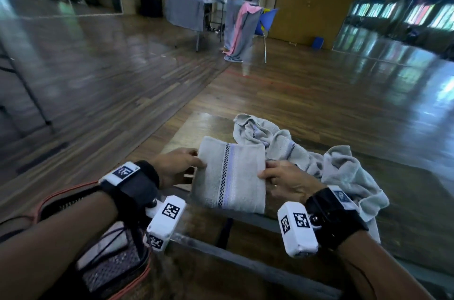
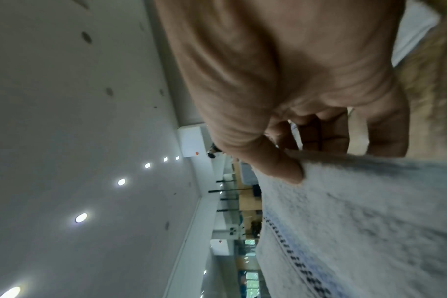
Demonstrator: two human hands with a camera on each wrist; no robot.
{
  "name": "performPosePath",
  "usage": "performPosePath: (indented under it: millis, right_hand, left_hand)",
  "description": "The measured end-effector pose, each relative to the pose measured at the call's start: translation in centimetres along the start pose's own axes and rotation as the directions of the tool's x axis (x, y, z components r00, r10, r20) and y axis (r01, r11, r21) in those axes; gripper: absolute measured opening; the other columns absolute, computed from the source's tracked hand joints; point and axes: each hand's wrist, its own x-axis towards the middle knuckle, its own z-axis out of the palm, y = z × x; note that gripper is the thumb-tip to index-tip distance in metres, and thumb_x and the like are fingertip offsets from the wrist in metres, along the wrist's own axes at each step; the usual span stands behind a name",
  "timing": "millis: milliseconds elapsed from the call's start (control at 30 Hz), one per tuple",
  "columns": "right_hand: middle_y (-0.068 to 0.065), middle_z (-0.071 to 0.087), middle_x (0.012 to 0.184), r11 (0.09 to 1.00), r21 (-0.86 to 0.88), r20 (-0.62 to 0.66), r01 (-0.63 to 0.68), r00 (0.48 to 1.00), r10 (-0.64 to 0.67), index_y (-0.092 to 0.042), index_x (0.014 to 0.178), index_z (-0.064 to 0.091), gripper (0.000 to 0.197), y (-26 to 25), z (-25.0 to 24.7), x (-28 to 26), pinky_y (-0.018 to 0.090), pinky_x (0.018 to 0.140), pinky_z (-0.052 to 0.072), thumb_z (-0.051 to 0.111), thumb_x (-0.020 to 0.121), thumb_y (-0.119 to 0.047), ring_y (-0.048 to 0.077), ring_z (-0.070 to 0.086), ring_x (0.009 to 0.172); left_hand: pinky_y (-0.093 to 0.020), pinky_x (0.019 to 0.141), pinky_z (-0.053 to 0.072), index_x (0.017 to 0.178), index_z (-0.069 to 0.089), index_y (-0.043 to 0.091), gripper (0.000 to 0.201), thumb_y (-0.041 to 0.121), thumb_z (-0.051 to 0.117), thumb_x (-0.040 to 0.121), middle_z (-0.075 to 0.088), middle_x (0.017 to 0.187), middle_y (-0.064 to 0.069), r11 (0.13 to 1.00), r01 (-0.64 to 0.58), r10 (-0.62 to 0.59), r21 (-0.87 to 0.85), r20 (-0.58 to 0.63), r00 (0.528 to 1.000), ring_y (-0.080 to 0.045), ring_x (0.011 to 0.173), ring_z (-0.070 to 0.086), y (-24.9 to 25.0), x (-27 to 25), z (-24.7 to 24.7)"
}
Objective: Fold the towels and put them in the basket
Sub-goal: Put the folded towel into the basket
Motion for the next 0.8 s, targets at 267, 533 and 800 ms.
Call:
performPosePath:
  millis: [267, 533, 800]
  right_hand:
    - [0.008, 0.064, 0.099, 0.933, -0.174, 0.205, 0.316, 0.938, -0.28, -0.014, 0.106, 0.061, 0.023, -7.2, 8.1, -5.4, 0.031, 0.058, 0.052, 0.049, 0.09, -0.001, 0.019, 0.061, 0.082]
    - [0.007, 0.06, 0.094, 0.906, -0.272, 0.415, 0.324, 0.889, -0.193, -0.022, 0.098, 0.063, 0.017, -7.0, 17.3, -1.6, 0.033, 0.057, 0.053, 0.052, 0.092, -0.011, 0.023, 0.055, 0.084]
    - [0.002, 0.058, 0.061, 0.859, -0.51, 0.326, 0.035, 0.932, 0.156, -0.01, 0.085, 0.059, 0.015, 8.7, 27.5, 11.9, 0.02, 0.042, 0.037, 0.048, 0.092, -0.002, 0.013, 0.051, 0.05]
  left_hand:
    - [-0.026, 0.07, 0.048, 0.097, 0.06, 0.015, 0.015, 0.004, 0.055, 0.088, 0.064, 0.091, -0.002, 0.954, -0.297, 0.287, -0.037, -0.172, 0.942, -0.015, 0.078, 0.06, 5.9, -11.0, -5.5]
    - [-0.022, 0.057, 0.047, 0.101, 0.062, 0.01, 0.015, 0.008, 0.06, 0.086, 0.064, 0.085, -0.003, 0.938, -0.329, 0.252, -0.113, -0.428, 0.868, -0.012, 0.067, 0.059, 2.7, -16.8, -12.5]
    - [-0.018, 0.047, 0.041, 0.086, 0.057, 0.01, 0.021, -0.008, 0.047, 0.087, 0.052, 0.071, -0.004, 0.964, 0.03, -0.182, -0.266, -0.571, 0.801, -0.012, 0.059, 0.049, -17.0, -12.2, -19.3]
